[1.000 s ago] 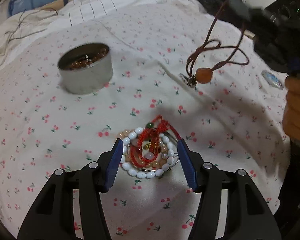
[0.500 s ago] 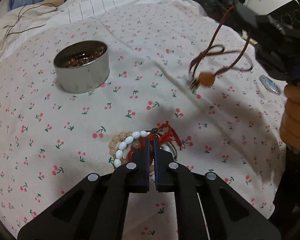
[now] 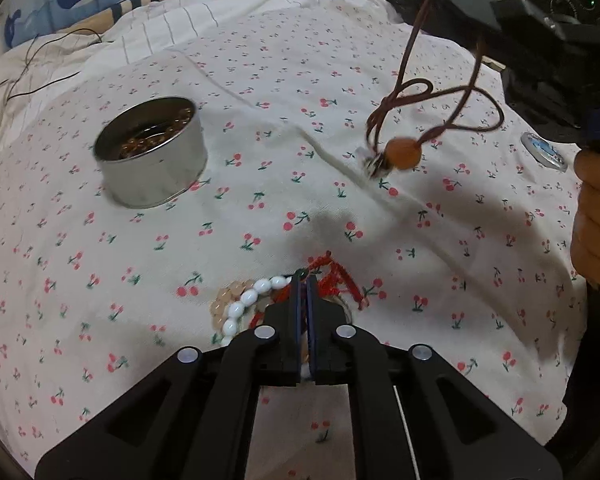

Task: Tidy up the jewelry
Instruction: 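Grasp the red string bracelet with left gripper while right gripper holds the pendant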

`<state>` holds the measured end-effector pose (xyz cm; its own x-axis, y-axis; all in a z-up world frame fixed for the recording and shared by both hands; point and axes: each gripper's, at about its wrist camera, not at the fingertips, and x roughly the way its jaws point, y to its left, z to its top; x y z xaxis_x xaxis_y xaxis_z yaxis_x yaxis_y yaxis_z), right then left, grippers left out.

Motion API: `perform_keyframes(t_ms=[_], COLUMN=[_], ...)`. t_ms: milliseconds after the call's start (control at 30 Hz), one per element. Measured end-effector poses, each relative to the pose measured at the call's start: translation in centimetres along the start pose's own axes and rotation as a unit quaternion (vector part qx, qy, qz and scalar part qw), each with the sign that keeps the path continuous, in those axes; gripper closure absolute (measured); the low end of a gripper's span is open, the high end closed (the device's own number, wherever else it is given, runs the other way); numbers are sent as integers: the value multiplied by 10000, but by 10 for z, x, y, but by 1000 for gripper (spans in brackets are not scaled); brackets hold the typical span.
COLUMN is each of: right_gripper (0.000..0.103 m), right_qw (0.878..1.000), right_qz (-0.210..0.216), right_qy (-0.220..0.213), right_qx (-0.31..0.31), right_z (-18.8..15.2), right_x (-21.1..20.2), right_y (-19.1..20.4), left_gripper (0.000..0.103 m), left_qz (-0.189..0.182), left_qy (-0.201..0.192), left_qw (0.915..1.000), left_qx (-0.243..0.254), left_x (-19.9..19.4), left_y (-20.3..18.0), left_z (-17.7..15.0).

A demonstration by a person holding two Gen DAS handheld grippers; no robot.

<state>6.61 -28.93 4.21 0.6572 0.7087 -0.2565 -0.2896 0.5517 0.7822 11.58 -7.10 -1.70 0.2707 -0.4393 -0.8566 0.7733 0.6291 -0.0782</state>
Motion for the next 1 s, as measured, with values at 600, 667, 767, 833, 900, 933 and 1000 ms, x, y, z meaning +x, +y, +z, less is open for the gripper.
perform_keyframes(t_ms=[600,667,767,833,900,933,1000], right_gripper=[100,100,100,100,100,100,100], right_qw=[10000,10000,10000,10000,9999,9999,9999], right_qz=[-6,3,-2,-13,-23,-19,-1], right_qy=[-28,-36,-49,-75,-101,-112,-141], right_qx=[-4,3,-4,2,9,14,51], right_z=[-1,-1,0,0,1,2,4], right_x=[0,-1,-2,-3,-3,-4,-4], right_y=[2,2,2,2,2,2,1], left_gripper=[94,94,94,94,94,94,94], left_qz=[-831,-996,-1164,-1200,-1150,-1121,-1070], left_qy=[-377,-410,-531,-623,-745,-802,-924], left_qw=[9930,9901,9854,9829,9810,9803,9783], left_qx=[-746,-896,-1123,-1250,-1371,-1417,-1515], left_x=[-22,-25,-29,-34,-39,-43,-47], left_y=[29,34,43,50,59,62,71], left_z=[5,5,6,8,11,13,20])
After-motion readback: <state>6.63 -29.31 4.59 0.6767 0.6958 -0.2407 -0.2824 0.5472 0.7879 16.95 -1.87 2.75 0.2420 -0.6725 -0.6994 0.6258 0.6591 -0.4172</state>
